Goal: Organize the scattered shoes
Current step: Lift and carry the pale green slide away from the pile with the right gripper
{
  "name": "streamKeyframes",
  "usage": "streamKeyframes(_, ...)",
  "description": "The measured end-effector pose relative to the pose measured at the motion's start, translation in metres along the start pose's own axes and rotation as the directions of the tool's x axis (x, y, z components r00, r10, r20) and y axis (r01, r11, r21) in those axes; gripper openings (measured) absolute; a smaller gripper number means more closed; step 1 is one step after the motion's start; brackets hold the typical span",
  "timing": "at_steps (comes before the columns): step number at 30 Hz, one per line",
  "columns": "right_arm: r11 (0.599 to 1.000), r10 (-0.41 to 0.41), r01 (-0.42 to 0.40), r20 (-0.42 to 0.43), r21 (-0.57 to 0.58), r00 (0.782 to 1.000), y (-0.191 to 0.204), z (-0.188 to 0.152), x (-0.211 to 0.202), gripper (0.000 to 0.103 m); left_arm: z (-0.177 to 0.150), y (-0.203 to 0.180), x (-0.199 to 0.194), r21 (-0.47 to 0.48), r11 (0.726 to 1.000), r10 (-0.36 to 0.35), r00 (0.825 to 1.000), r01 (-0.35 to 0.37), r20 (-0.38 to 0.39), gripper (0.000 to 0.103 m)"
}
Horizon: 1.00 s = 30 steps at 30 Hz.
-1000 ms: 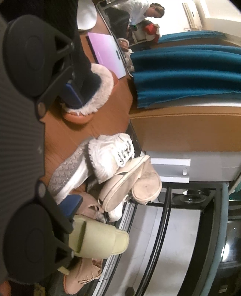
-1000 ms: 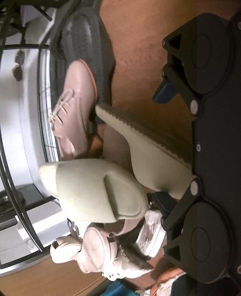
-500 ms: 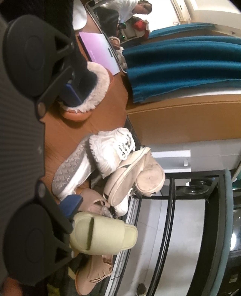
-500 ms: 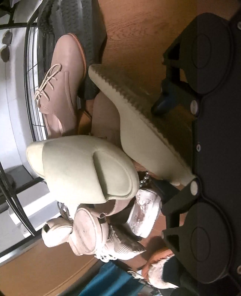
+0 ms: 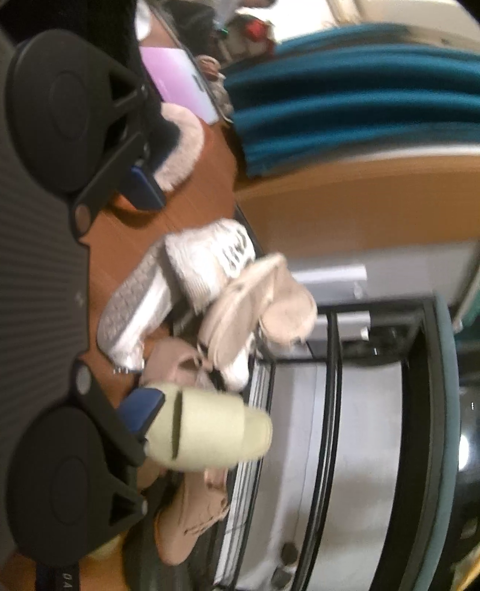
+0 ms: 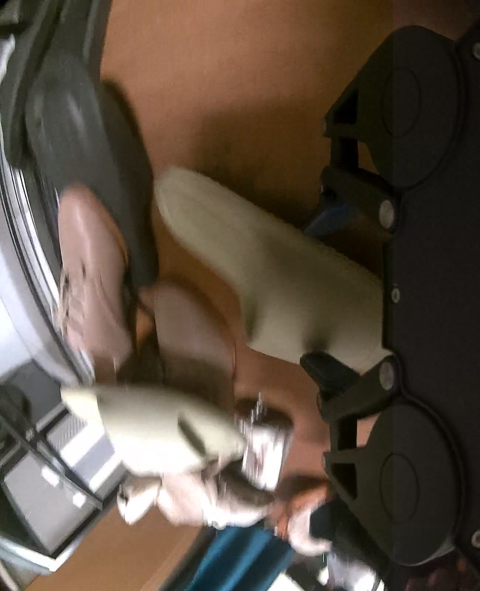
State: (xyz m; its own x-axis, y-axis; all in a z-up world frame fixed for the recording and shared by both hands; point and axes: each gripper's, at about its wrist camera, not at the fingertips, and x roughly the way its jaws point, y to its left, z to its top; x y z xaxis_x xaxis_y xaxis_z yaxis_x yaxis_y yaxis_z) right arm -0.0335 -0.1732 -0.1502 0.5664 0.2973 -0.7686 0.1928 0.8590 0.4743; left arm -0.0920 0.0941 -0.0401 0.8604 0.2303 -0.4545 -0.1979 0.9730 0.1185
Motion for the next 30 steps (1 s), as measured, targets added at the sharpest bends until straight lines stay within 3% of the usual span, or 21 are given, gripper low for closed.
streamKeyframes(3, 0.999, -0.017, 0.016, 0.008, 0.041, 1.0, -0.011, 0.0, -0.001, 0.074, -0.003, -0.004, -0.002, 0.023, 1.0, -0.007, 1.0, 0.007, 0.006, 0.102)
streamKeyframes(5, 0.995, -0.074, 0.072, 0.03, 0.063, 0.997, -0.004, -0.003, -0.006, 0.096, -0.003, -0.003, -0.002, 0.02, 1.0, 0.0, 1.0, 0.0, 0.005, 0.102)
streamKeyframes(7, 0.991, -0.1, 0.092, 0.08, 0.098, 0.992, 0.009, -0.013, -0.009, 0.103, -0.003, -0.001, 0.0, 0.009, 1.0, 0.007, 1.0, -0.007, -0.002, 0.102)
streamKeyframes(9, 0.988, -0.132, 0.12, 0.116, 0.099, 0.984, 0.03, -0.023, -0.007, 0.103, -0.003, 0.002, 0.002, -0.006, 1.0, 0.018, 1.0, -0.018, -0.015, 0.102)
streamKeyframes(12, 0.968, -0.243, 0.232, 0.14, 0.091, 0.96, 0.059, -0.028, 0.004, 0.103, -0.001, 0.011, 0.003, -0.031, 0.999, 0.03, 0.999, -0.03, -0.02, 0.102)
streamKeyframes(15, 0.948, -0.315, 0.306, 0.133, 0.085, 0.94, 0.081, -0.031, 0.019, 0.103, -0.001, 0.018, 0.003, -0.049, 0.998, 0.035, 0.999, -0.036, -0.02, 0.102)
streamKeyframes(22, 0.908, -0.418, 0.409, 0.105, 0.096, 0.903, 0.092, -0.037, 0.046, 0.103, -0.002, 0.024, 0.008, -0.077, 0.996, 0.034, 0.998, -0.038, -0.05, 0.103)
streamKeyframes(25, 0.901, -0.434, 0.429, 0.104, 0.069, 0.895, 0.091, -0.038, 0.054, 0.103, -0.003, 0.022, 0.009, -0.07, 0.997, 0.029, 0.998, -0.032, -0.047, 0.103)
streamKeyframes(30, 0.919, -0.384, 0.391, 0.102, -0.052, 0.918, 0.088, -0.037, 0.055, 0.102, -0.004, 0.018, 0.009, -0.063, 0.997, 0.03, 0.998, -0.033, -0.05, 0.103)
